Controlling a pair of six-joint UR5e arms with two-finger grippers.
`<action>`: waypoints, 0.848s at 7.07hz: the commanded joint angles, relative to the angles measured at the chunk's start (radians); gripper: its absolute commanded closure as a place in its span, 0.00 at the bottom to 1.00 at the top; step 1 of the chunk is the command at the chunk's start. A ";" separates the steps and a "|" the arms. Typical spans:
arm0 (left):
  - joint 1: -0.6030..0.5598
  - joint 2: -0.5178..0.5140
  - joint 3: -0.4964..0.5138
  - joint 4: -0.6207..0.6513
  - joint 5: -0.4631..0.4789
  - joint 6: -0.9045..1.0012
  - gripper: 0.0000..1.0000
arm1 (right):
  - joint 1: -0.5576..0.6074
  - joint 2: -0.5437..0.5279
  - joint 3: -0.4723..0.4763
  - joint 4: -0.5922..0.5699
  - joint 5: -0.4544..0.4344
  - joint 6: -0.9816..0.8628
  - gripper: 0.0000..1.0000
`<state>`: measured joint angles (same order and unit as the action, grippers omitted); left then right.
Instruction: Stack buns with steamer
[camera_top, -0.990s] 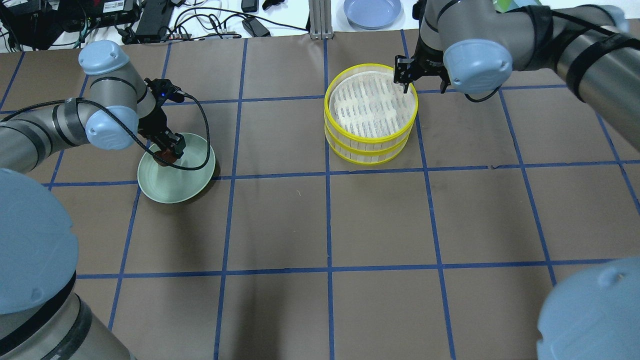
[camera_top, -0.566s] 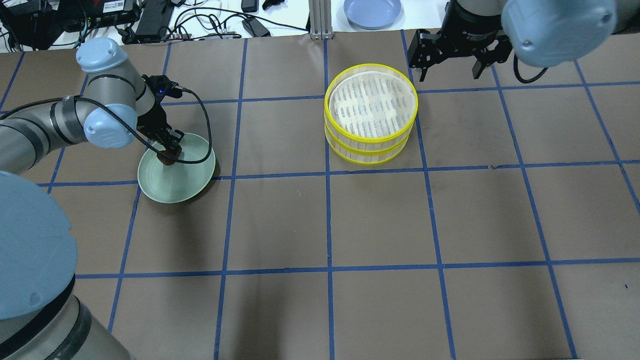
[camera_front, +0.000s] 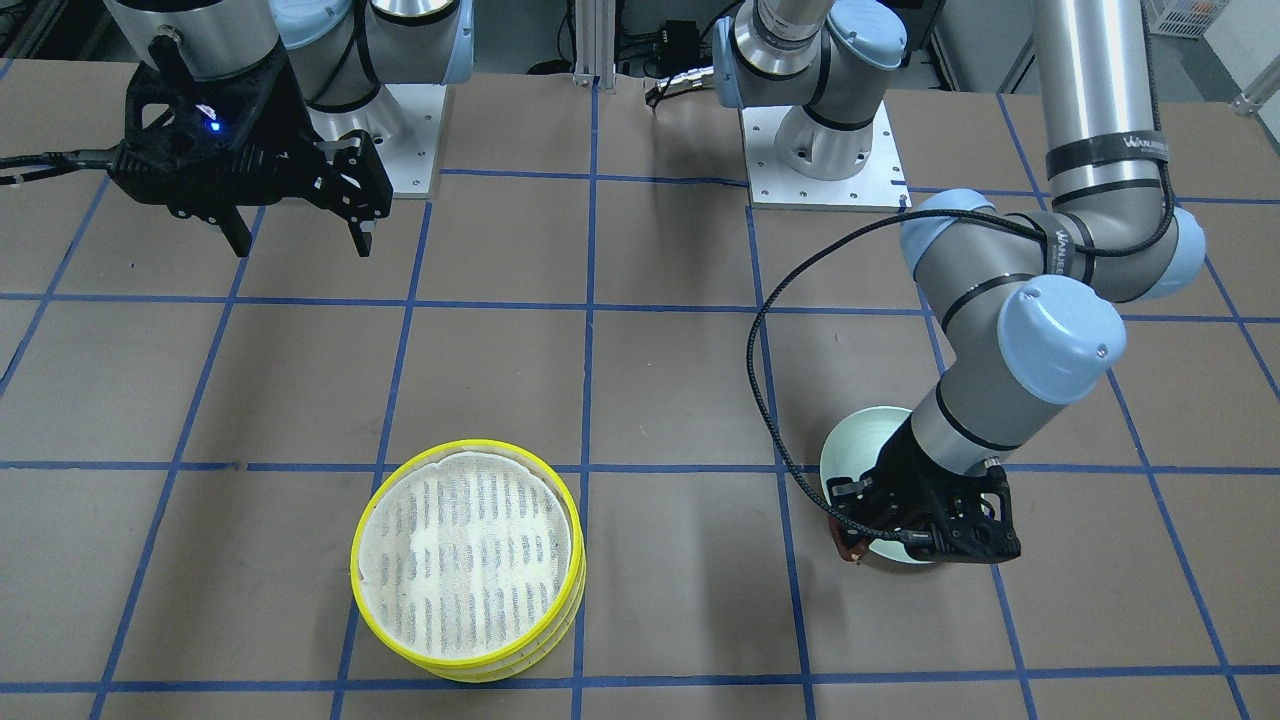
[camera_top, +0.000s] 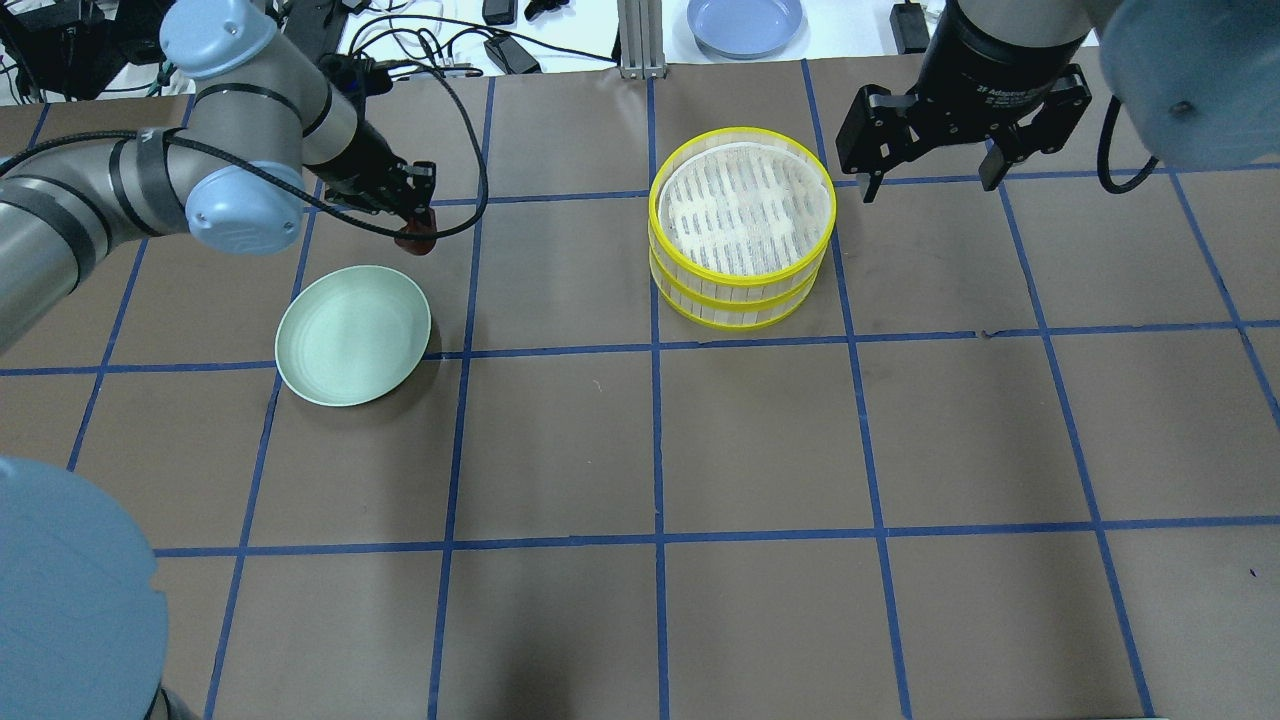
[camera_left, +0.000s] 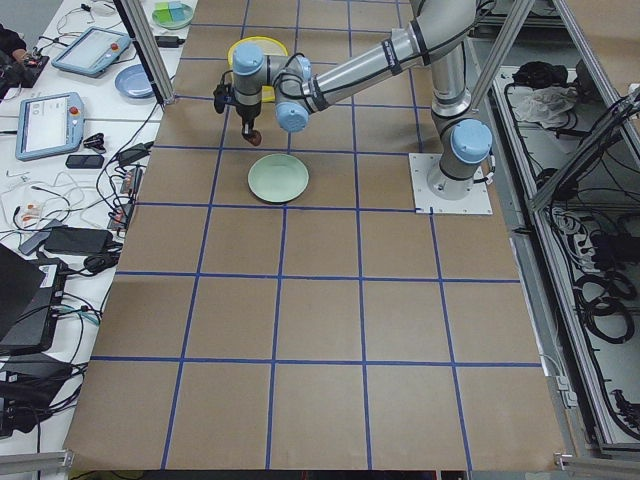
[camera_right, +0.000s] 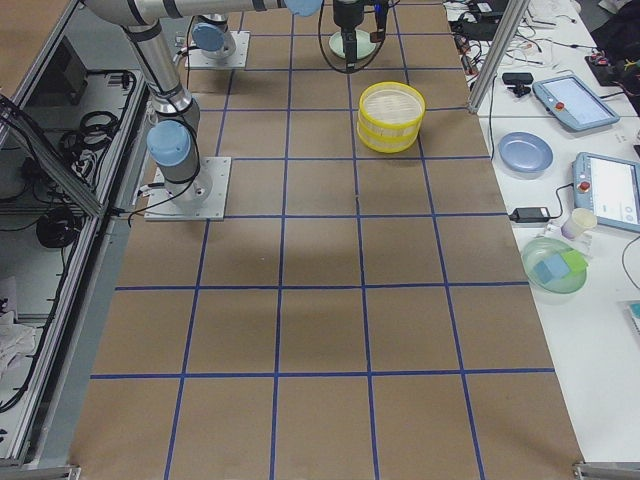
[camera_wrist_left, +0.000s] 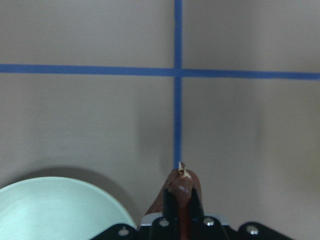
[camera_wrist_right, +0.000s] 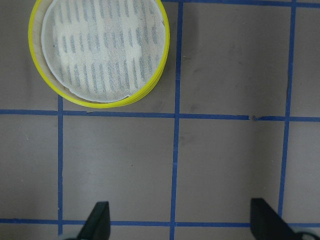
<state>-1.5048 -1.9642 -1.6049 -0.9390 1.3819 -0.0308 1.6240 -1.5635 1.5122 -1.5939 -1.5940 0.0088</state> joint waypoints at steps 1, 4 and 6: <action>-0.102 0.002 0.060 0.090 -0.095 -0.371 1.00 | 0.002 -0.009 0.006 0.006 -0.003 -0.006 0.00; -0.236 -0.045 0.065 0.244 -0.243 -0.686 1.00 | 0.002 -0.007 0.006 0.002 -0.001 -0.056 0.00; -0.245 -0.082 0.063 0.275 -0.346 -0.759 0.89 | 0.002 -0.007 0.006 -0.004 -0.006 -0.061 0.00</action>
<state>-1.7410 -2.0216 -1.5422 -0.6831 1.0816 -0.7487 1.6260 -1.5703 1.5193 -1.5946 -1.5966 -0.0479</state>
